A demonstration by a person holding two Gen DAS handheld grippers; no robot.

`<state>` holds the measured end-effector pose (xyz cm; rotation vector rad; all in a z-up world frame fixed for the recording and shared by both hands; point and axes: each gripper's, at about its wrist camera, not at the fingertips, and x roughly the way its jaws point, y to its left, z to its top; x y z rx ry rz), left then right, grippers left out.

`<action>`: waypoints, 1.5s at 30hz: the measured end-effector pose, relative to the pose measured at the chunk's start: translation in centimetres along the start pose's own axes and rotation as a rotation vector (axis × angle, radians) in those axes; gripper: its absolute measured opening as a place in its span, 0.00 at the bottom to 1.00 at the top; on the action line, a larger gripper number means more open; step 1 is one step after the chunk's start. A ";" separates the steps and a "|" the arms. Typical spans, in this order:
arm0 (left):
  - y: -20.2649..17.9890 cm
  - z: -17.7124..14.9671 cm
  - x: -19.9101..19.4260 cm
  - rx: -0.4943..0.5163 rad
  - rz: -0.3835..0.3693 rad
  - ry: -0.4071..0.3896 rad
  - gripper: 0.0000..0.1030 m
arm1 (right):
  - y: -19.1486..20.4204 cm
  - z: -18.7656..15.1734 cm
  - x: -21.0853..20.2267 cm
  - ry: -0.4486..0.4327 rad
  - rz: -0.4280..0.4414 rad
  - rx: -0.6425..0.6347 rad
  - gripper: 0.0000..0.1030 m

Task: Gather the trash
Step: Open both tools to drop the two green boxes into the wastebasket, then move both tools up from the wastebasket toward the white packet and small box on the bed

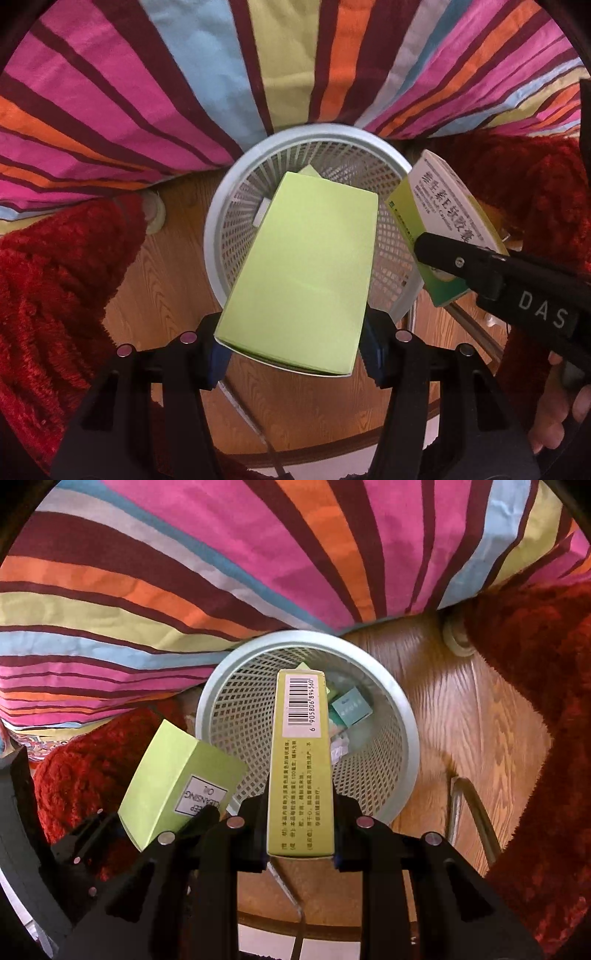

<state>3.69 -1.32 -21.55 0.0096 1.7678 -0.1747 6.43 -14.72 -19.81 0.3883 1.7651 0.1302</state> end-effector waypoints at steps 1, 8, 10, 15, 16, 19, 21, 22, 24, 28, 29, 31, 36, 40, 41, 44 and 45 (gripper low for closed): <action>-0.1 -0.1 0.3 0.004 -0.004 0.020 0.55 | 0.0 0.0 0.3 0.009 0.001 0.004 0.22; 0.2 -0.3 1.5 -0.022 -0.007 0.092 0.56 | -0.4 -0.1 1.5 0.069 -0.008 0.028 0.22; 0.0 -0.3 1.7 -0.012 0.004 0.101 0.56 | -0.3 -0.1 1.7 0.077 -0.010 0.023 0.22; 0.0 -0.3 2.3 -0.007 0.008 0.132 0.73 | -0.4 -0.1 2.2 0.103 -0.011 0.029 0.24; 0.2 -0.3 2.4 -0.012 0.007 0.130 0.78 | -0.5 -0.1 2.2 0.105 -0.012 0.030 0.30; 0.5 -0.1 2.4 -0.020 0.004 0.128 0.81 | -0.5 0.1 1.9 0.083 -0.019 0.035 0.59; 0.5 0.0 2.4 -0.021 0.005 0.130 0.81 | -0.6 0.2 1.5 0.068 -0.016 0.042 0.65; 0.5 0.0 2.4 -0.021 0.006 0.129 0.81 | -0.8 0.2 1.5 0.065 -0.016 0.047 0.67; 0.5 0.0 2.4 -0.023 0.005 0.124 0.81 | -0.9 0.2 1.5 0.068 -0.014 0.055 0.67; 0.6 0.0 2.4 -0.027 0.009 0.120 0.81 | -0.8 0.2 1.5 0.061 -0.015 0.058 0.67; 0.7 0.0 2.3 -0.029 0.010 0.118 0.81 | -0.8 0.1 1.5 0.060 -0.016 0.059 0.68; 0.9 0.0 2.1 -0.036 0.010 0.107 0.81 | -0.8 0.0 1.4 0.056 -0.015 0.060 0.68; 1.0 -0.2 1.7 -0.050 0.014 0.093 0.81 | -0.9 -0.1 1.1 0.049 -0.016 0.063 0.68; 0.9 -0.3 1.1 -0.053 0.022 0.074 0.81 | -0.8 -0.4 0.7 0.038 -0.011 0.063 0.68; 0.9 -0.4 0.6 -0.053 0.021 0.054 0.81 | -0.7 -0.5 0.5 0.034 -0.008 0.059 0.68; 1.1 -0.7 -0.9 -0.057 0.013 -0.006 0.81 | -0.5 -0.9 -0.3 0.008 0.005 0.046 0.74; 1.2 -0.8 -1.3 -0.063 0.012 -0.022 0.81 | -0.4 -1.0 -0.8 -0.007 0.008 0.041 0.74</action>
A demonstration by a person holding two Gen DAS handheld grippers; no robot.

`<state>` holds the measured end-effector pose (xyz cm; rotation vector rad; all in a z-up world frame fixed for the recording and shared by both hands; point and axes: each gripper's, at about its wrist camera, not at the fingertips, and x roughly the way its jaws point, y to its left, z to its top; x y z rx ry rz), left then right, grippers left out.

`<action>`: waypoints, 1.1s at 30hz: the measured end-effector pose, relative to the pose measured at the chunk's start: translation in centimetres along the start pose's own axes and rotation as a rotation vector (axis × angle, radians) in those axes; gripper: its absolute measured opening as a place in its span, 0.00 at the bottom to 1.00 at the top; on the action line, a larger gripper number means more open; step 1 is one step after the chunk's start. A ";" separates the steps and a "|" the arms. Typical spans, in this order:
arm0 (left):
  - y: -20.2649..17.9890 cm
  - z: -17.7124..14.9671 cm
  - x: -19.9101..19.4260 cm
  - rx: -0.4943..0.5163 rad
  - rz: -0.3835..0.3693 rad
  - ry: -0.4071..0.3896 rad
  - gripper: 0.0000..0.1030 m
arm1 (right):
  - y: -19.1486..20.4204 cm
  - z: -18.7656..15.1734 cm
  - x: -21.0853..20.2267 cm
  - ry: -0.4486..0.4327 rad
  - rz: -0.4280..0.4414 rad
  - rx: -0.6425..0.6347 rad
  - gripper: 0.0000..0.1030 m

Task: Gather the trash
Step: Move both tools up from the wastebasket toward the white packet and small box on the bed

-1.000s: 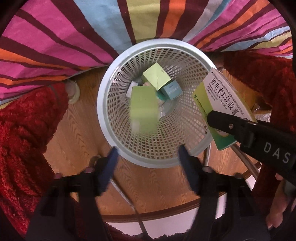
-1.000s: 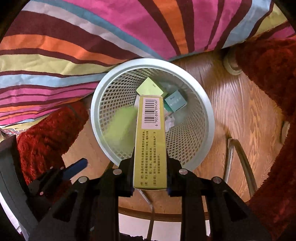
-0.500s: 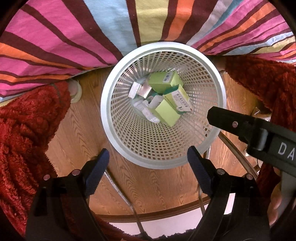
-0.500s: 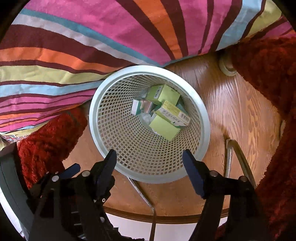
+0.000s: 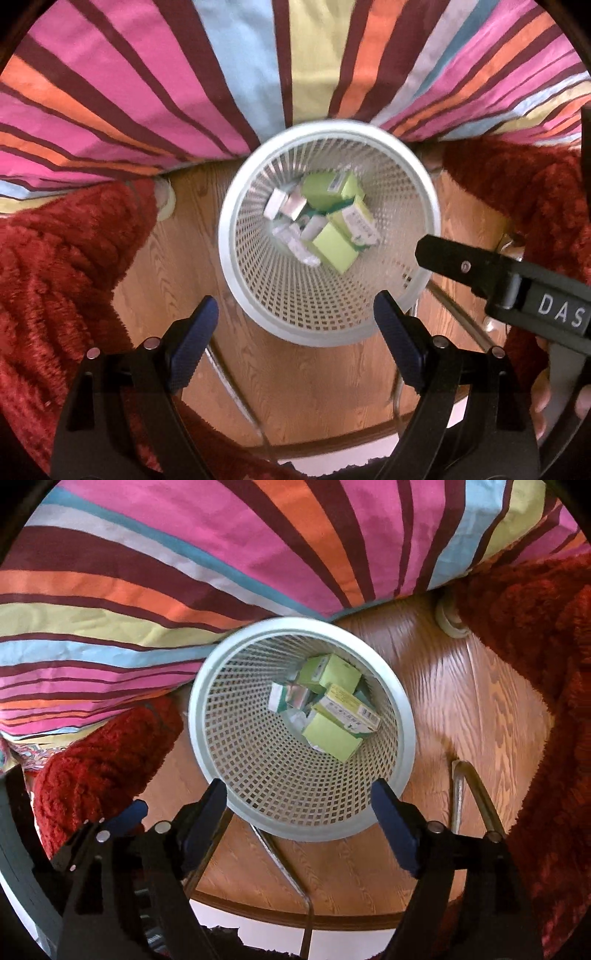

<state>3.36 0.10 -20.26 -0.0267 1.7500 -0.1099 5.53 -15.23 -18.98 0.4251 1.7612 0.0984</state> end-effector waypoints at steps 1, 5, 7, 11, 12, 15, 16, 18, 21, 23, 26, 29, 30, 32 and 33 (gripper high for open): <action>0.2 -0.1 -0.5 -0.011 -0.001 -0.019 0.81 | 0.1 -0.1 -0.4 -0.017 0.006 -0.004 0.74; 1.2 -0.2 -2.0 -0.057 -0.032 -0.092 0.81 | 0.4 -0.5 -2.8 -0.105 0.065 -0.023 0.74; 1.7 -0.5 -3.6 -0.078 -0.056 -0.166 0.81 | 0.6 -0.8 -4.3 -0.167 0.099 -0.042 0.74; 2.2 -1.2 -6.9 -0.093 -0.087 -0.327 0.81 | 1.5 -1.8 -9.0 -0.363 0.125 -0.124 0.74; 2.2 -1.4 -7.9 -0.090 -0.083 -0.373 0.81 | 2.0 -2.1 -10.1 -0.415 0.125 -0.149 0.74; 1.9 -1.8 -10.5 -0.069 -0.057 -0.491 0.88 | 3.4 -3.2 -13.8 -0.575 0.120 -0.225 0.74; 1.7 -2.0 -11.6 -0.055 -0.041 -0.542 0.88 | 3.7 -3.3 -14.6 -0.611 0.122 -0.243 0.80; 1.4 -2.1 -13.1 -0.034 -0.017 -0.604 0.88 | 4.2 -3.5 -16.2 -0.680 0.124 -0.275 0.90; 1.3 -2.1 -15.4 -0.013 -0.005 -0.680 0.88 | 4.8 -3.5 -17.8 -0.742 0.142 -0.322 0.91; 1.6 -1.9 -16.9 -0.010 -0.007 -0.723 0.88 | 4.9 -3.2 -18.8 -0.778 0.147 -0.333 0.92; 1.8 -1.3 -18.5 -0.009 0.004 -0.764 0.92 | 5.0 -2.7 -19.9 -0.817 0.152 -0.334 0.92; 2.4 -0.2 -20.1 -0.017 0.013 -0.796 0.92 | 4.4 -1.9 -21.5 -0.850 0.163 -0.332 0.92; 2.6 0.3 -20.5 -0.025 0.009 -0.801 0.92 | 4.5 -1.4 -21.9 -0.858 0.164 -0.329 0.92; 2.9 1.1 -21.3 -0.031 -0.006 -0.811 0.92 | 4.4 -0.6 -22.4 -0.864 0.173 -0.325 0.92; 2.9 1.7 -21.7 -0.030 -0.007 -0.815 0.92 | 4.4 -0.2 -22.7 -0.867 0.180 -0.322 0.92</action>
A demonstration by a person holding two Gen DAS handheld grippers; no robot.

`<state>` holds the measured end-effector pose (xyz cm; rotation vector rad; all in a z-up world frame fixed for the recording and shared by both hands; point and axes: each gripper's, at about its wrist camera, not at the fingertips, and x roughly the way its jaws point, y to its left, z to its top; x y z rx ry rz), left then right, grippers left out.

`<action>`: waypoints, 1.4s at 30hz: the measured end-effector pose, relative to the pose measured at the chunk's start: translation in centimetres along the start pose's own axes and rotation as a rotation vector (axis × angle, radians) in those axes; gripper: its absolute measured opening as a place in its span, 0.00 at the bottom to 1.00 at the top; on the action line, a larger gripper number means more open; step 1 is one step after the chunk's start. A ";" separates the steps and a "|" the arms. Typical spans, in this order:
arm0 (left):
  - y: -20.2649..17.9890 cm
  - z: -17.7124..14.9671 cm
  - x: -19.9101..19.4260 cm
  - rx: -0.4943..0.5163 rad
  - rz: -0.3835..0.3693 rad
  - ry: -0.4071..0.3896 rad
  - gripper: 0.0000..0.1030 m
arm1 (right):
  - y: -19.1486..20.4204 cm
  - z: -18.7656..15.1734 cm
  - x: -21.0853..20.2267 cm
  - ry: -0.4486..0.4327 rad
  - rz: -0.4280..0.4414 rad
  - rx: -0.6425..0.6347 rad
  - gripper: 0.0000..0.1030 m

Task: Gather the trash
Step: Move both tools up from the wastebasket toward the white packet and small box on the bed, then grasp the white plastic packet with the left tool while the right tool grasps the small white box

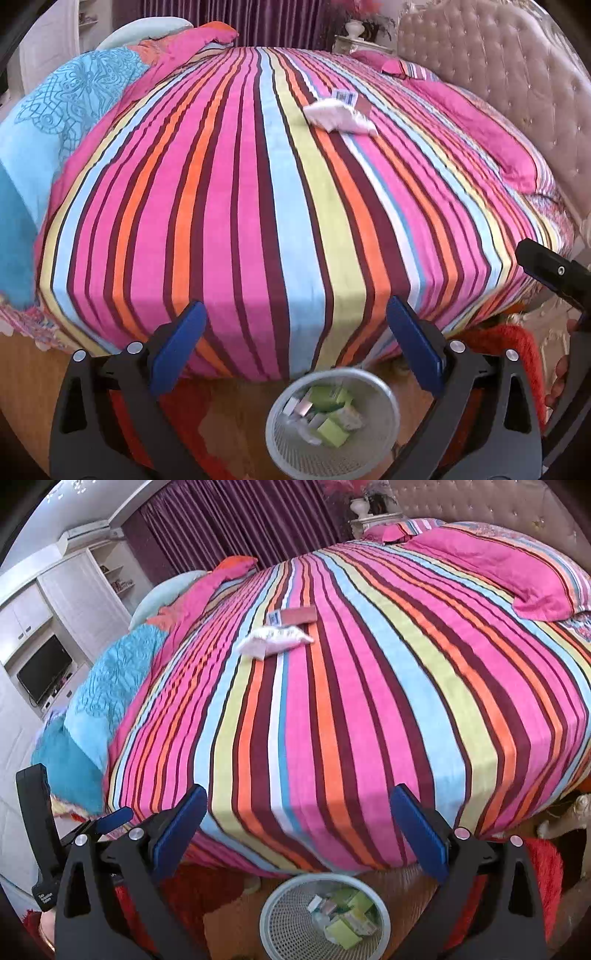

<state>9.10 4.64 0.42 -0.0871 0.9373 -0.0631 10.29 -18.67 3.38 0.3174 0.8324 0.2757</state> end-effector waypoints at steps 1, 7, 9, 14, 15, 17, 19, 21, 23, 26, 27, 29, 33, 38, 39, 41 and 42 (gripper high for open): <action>-0.1 0.7 0.1 0.005 0.000 -0.010 0.92 | 0.0 0.3 -0.1 -0.005 0.004 0.003 0.92; -0.4 3.5 0.6 0.023 -0.004 -0.035 0.92 | 0.2 2.6 0.7 -0.020 0.026 0.017 0.92; -0.7 4.5 0.7 0.040 -0.002 -0.049 0.92 | 0.3 3.5 1.0 -0.025 0.022 0.001 0.92; -1.2 6.5 1.4 0.055 0.005 -0.062 0.92 | 0.1 5.2 2.1 -0.027 0.024 -0.009 0.92; -1.2 6.9 1.6 0.056 0.003 -0.063 0.92 | -0.1 5.4 2.3 -0.029 0.022 -0.009 0.92; -1.3 7.5 2.1 0.060 0.004 -0.062 0.92 | -0.3 5.9 2.5 -0.042 0.012 -0.017 0.92; -1.3 8.0 2.7 0.066 0.006 -0.061 0.92 | -0.5 6.3 3.0 -0.040 -0.001 -0.023 0.92; -1.5 8.7 3.6 0.078 0.014 -0.058 0.92 | -0.9 6.8 3.5 -0.036 0.002 -0.005 0.92; -1.8 9.3 4.3 0.087 0.012 -0.052 0.92 | -1.3 7.4 4.1 -0.030 0.010 0.013 0.92; -1.9 10.5 5.5 0.089 0.000 -0.051 0.92 | -1.4 8.6 5.0 -0.034 0.004 0.004 0.92; -1.9 10.9 6.0 0.088 -0.003 -0.049 0.92 | -1.3 9.0 5.3 -0.037 0.002 -0.002 0.92; -1.9 11.8 7.0 0.087 -0.011 -0.046 0.92 | -1.0 10.0 6.1 -0.041 0.003 -0.021 0.92; -2.4 13.7 8.9 0.117 -0.048 -0.048 0.92 | -0.4 12.0 8.0 -0.042 -0.007 -0.074 0.92; -2.9 16.0 11.8 0.150 -0.068 -0.024 0.92 | 0.0 14.6 10.6 -0.034 0.003 -0.109 0.92; -2.9 16.6 12.3 0.147 -0.074 -0.021 0.92 | 0.1 15.0 11.2 -0.025 0.008 -0.117 0.92; -3.0 17.6 13.2 0.147 -0.092 -0.021 0.92 | 0.1 16.0 12.6 0.007 0.032 -0.129 0.92; -3.1 17.9 13.4 0.150 -0.097 -0.020 0.92 | 0.1 16.6 13.2 0.023 0.045 -0.135 0.92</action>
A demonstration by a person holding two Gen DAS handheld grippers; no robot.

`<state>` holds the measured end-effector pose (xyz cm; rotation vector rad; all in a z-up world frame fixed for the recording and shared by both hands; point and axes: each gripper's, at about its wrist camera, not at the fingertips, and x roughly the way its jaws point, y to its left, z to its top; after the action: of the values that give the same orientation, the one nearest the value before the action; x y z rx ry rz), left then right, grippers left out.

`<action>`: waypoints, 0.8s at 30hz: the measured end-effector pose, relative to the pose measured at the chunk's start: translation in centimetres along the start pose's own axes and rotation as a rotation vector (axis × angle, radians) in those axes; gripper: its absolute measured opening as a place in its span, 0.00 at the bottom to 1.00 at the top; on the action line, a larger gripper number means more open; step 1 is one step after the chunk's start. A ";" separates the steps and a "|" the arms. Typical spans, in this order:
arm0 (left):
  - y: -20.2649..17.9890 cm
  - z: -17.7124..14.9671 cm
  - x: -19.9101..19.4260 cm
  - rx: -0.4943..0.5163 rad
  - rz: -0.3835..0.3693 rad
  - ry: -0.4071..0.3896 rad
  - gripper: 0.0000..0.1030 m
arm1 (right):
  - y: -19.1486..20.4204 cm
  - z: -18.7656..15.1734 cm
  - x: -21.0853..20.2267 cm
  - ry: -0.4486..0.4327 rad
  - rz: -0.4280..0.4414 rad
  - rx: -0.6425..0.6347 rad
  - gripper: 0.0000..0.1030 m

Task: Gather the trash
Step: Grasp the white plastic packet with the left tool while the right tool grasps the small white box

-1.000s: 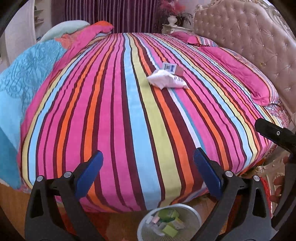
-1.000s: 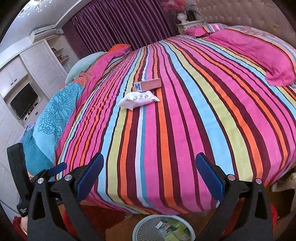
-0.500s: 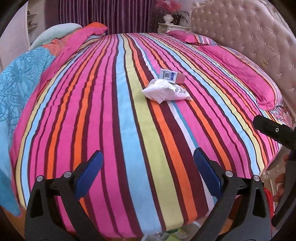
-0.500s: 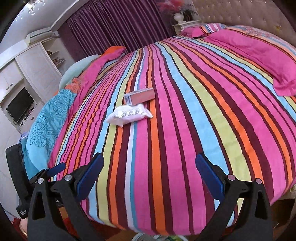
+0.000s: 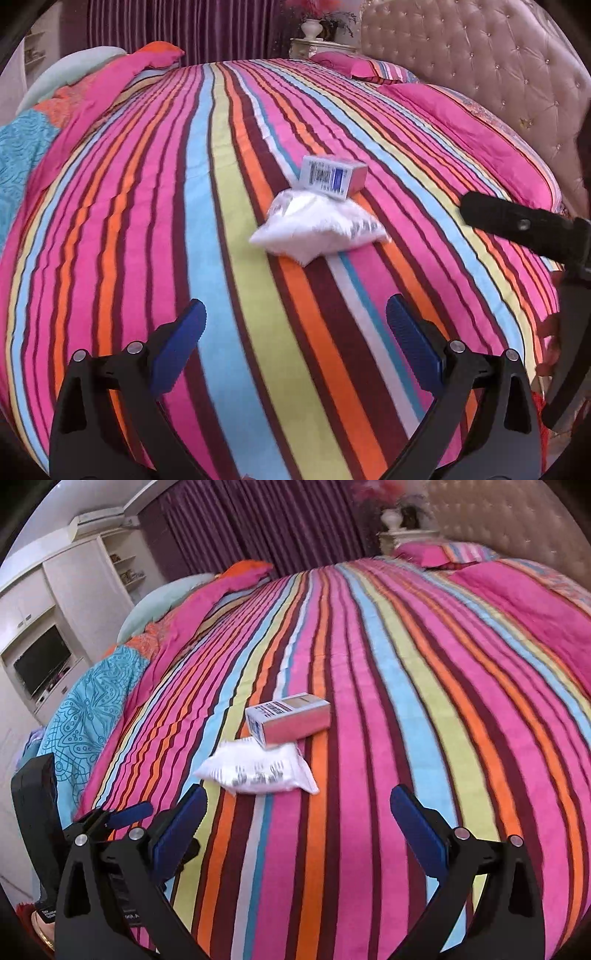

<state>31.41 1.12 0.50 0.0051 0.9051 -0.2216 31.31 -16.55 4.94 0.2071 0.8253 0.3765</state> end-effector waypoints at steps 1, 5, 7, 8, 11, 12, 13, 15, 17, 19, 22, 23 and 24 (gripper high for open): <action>-0.1 0.5 0.5 0.009 -0.007 0.003 0.92 | 0.0 0.5 0.6 0.015 0.011 -0.010 0.92; -0.6 2.0 2.0 0.044 0.004 0.008 0.92 | 0.0 1.9 2.3 0.036 0.002 -0.071 0.92; -0.6 2.6 2.7 0.046 -0.004 0.015 0.92 | -0.2 2.4 3.1 0.052 0.005 -0.078 0.92; -0.6 2.7 3.0 0.046 -0.006 0.018 0.92 | -0.4 2.6 3.5 0.062 0.007 -0.078 0.92; -0.7 3.4 3.9 0.045 -0.023 0.028 0.92 | -0.6 3.1 4.8 0.084 0.006 -0.089 0.92; -0.8 3.6 4.2 0.049 -0.026 0.030 0.92 | -0.7 3.2 5.0 0.088 0.009 -0.091 0.92; -0.9 3.8 4.4 0.056 -0.025 0.034 0.92 | -0.7 3.4 5.5 0.095 0.014 -0.092 0.92; -1.0 4.2 4.9 0.072 -0.025 0.040 0.92 | -0.6 3.7 6.2 0.109 0.025 -0.093 0.92; -1.0 4.5 5.4 0.079 -0.021 0.045 0.92 | -0.5 4.1 6.8 0.113 0.029 -0.109 0.92; -0.8 4.9 5.8 0.070 -0.022 0.043 0.92 | -0.4 4.4 7.4 0.118 0.026 -0.128 0.92; -0.6 5.4 6.3 0.055 -0.034 0.046 0.92 | -0.6 4.9 8.5 0.131 0.025 -0.141 0.92; -0.6 5.5 6.6 0.055 -0.037 0.049 0.92 | -0.7 5.1 8.8 0.131 0.023 -0.144 0.92; -0.6 5.6 6.9 0.057 -0.041 0.051 0.92 | -0.8 5.2 9.1 0.133 0.022 -0.147 0.92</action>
<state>39.78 -1.34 -1.30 0.0452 0.9504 -0.2863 41.04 -13.76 1.98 0.0540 0.9227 0.4734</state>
